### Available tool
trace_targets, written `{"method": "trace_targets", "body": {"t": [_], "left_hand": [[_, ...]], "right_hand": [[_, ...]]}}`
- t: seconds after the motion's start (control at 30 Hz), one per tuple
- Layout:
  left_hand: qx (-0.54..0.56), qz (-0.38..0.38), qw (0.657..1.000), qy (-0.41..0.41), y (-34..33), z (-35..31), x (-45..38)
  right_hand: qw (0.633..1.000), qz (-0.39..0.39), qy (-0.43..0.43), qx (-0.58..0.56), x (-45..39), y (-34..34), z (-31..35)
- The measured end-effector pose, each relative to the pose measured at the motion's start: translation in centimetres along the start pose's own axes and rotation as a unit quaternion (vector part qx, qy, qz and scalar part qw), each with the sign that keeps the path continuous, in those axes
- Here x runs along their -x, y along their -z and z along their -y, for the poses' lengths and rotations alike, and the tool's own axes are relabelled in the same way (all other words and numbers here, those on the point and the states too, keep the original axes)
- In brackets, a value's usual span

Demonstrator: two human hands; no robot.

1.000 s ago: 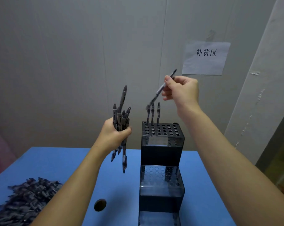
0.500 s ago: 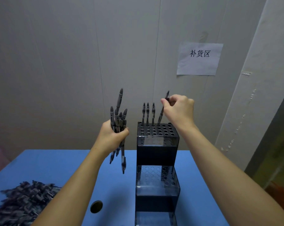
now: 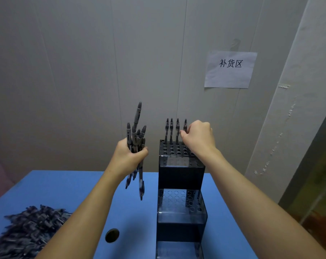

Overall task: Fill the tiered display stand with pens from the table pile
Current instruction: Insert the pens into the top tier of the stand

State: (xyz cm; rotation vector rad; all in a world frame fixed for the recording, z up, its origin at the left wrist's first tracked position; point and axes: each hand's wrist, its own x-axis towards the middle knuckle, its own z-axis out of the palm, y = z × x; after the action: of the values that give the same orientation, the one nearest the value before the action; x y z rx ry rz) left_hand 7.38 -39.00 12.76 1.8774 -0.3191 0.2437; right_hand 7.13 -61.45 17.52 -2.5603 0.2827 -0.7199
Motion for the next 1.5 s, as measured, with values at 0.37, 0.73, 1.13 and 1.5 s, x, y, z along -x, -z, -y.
{"method": "trace_targets", "body": {"t": [0.37,0.73,1.13,1.5], "left_hand": [[-0.006,0.028,1.0,-0.011,-0.3,-0.8,0.3],[-0.015,0.078,0.996,-0.038,-0.6,-1.7,0.6],[-0.006,0.101,0.993,-0.056,-1.1,-2.5,0.2],[0.028,0.099,0.995,-0.017,-0.7,-0.8,0.0]], "right_hand": [[0.995,0.004,0.083,-0.058,0.8,4.1,3.3],[0.929,0.223,0.14,-0.26,1.2,3.4,6.3],[0.923,0.137,0.118,-0.341,1.3,1.8,5.8],[0.836,0.109,0.005,-0.538,0.3,5.3,2.6]]}}
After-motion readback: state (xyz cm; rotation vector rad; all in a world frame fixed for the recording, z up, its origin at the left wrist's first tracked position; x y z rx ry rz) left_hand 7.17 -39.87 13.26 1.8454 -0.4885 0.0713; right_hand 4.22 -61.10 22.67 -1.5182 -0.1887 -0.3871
